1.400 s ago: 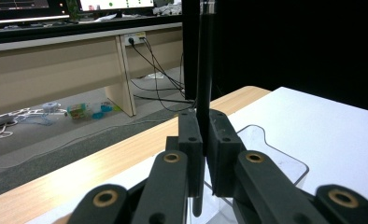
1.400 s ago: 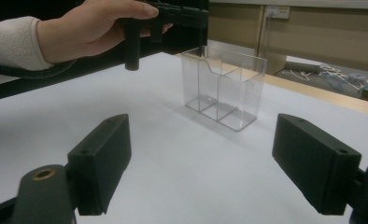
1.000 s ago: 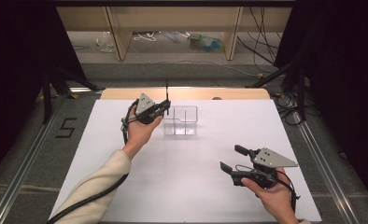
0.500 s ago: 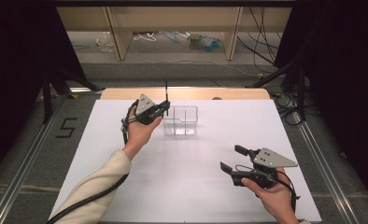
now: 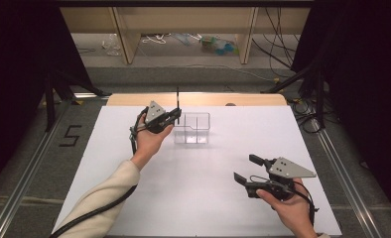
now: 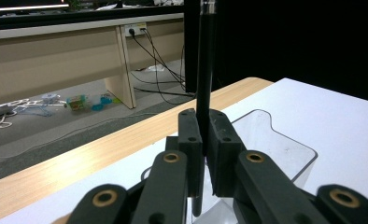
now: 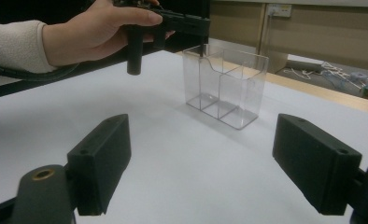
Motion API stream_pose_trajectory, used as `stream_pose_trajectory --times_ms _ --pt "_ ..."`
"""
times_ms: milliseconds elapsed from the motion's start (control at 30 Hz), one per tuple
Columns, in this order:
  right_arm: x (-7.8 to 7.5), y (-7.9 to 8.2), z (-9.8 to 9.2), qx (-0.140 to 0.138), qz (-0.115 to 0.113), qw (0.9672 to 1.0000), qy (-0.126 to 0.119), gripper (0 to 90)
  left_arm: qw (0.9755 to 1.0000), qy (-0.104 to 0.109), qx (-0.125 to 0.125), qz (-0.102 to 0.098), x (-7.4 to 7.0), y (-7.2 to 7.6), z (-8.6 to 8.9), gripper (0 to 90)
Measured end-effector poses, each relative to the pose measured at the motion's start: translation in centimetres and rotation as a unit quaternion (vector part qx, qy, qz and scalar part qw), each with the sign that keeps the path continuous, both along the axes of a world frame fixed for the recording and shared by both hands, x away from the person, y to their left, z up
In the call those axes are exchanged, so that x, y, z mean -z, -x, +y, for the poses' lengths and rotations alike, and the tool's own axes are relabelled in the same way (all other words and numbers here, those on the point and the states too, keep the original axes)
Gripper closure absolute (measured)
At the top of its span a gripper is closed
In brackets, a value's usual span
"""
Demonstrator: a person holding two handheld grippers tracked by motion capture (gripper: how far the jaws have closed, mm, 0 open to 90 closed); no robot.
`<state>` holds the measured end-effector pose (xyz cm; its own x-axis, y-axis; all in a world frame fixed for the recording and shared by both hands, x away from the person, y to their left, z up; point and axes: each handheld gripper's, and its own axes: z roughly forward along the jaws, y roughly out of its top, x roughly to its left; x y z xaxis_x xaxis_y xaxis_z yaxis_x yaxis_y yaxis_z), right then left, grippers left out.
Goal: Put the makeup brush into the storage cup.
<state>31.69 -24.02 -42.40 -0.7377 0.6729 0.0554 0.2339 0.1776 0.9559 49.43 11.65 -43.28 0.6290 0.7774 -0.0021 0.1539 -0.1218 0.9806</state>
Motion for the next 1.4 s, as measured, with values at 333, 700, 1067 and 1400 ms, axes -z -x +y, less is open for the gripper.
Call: stream_pose_trajectory --times_ms 333,700,1067,1400 --pt "0.01 0.00 0.00 -0.001 0.000 1.0000 0.001 20.5 1.0000 -0.002 -0.001 0.004 0.26 0.00 -0.06 84.9" --pt "0.03 -0.01 0.02 -0.001 0.000 1.0000 0.001 20.5 1.0000 -0.004 0.001 0.006 0.51 0.03 -0.20 84.9" --pt "0.03 0.00 0.02 -0.001 0.000 1.0000 0.001 20.5 0.9999 -0.004 -0.001 0.010 0.73 0.01 -0.21 84.9" --pt "0.07 -0.07 0.04 -0.004 -0.003 1.0000 0.000 20.5 0.9999 -0.003 -0.003 0.012 0.85 -0.09 -0.08 84.7"
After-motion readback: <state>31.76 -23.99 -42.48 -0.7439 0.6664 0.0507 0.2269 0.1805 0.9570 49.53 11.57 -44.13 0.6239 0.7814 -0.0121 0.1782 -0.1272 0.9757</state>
